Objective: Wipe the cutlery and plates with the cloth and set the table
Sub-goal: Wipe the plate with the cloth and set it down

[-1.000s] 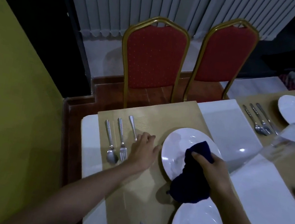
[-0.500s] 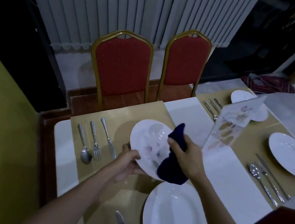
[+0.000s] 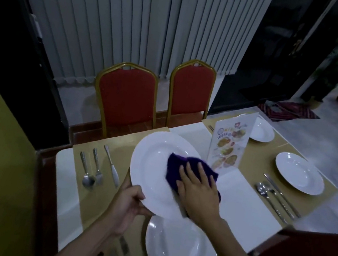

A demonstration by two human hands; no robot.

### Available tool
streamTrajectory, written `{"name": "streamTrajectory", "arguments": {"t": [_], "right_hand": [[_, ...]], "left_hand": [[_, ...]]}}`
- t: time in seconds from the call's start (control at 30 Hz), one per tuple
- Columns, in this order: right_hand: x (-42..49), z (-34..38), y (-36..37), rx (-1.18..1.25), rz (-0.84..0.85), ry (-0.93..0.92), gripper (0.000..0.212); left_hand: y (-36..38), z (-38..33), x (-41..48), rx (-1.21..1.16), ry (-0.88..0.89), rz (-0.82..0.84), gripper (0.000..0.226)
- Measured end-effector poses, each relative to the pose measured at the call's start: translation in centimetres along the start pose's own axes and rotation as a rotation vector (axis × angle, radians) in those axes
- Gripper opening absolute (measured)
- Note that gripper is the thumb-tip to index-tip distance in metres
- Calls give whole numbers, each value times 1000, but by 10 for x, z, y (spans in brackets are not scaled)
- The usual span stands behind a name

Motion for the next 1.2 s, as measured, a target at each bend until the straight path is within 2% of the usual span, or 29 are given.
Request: {"name": "streamTrajectory", "arguments": {"t": [0.07,0.17,0.23,0.3,0.33,0.37,0.43,0.47,0.5,0.53,0.6,0.63,0.67,0.73,0.77,0.8,0.87,0.93,1.07,1.13,1.2], "right_hand": [[-31,29,-4,120,-17,-141,55],[-43,40,-25,195,-123,-325,47],[-20,22,-50,141,-203,-199,49],[-7,5,-71,103,-284,45,51],[-8,7,-76,116,-327,44,52],[-15,15,-76,139,-347,-82,52],[-42,27,-69,126,-323,-471,50],[-47,22,-71,85,-316,-570,50],[-45,13,-77,44,-343,-560,50],[-38,5,-84,42,-405,-429,49],[-39,6,-96,202,-506,-118,48],[-46,18,-93,272,-539,-142,48],[-55,34,-85,282,-550,-276,48],[-70,49,-67,182,-474,-527,49],[-69,42,-66,140,-431,-550,50],[-62,30,-70,99,-431,-494,50],[-49,3,-80,-13,-433,-249,51],[-45,-22,-79,-93,-343,-93,52],[-65,-27,-53,-156,-135,-78,49],[-80,-15,-40,-68,-75,-79,44],[-93,5,-32,66,-57,-180,42]], "left_hand": [[10,1,-8,-60,-11,-2,62],[36,19,-29,-43,-131,32,23],[53,25,-42,-24,-162,81,19],[67,22,-50,-11,-155,134,26],[72,17,-53,-3,-157,148,26],[72,13,-54,22,-156,145,27],[69,11,-55,102,-133,129,36],[67,12,-58,131,-119,125,46],[67,13,-61,148,-110,128,61],[69,15,-65,153,-107,151,71],[73,17,-70,140,-111,185,73],[75,16,-73,141,-120,184,67],[76,16,-75,147,-130,177,60],[75,17,-78,170,-132,163,60],[74,19,-80,180,-132,149,64],[71,20,-81,181,-128,132,64],[65,20,-82,151,-116,98,68],[60,15,-79,135,-93,60,78],[48,18,-72,58,-106,-22,71],[42,18,-67,10,-111,-56,69],[38,16,-60,-55,-99,-54,72]]}}
Point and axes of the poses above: each hand's wrist, its own x-axis towards the middle knuckle, its own y-axis out of the palm, z = x × y, the point moved 3 cm from there along x, towards the middle knuckle, and after that the axes turned 4 degrees about -y, right-handed, at the moved point
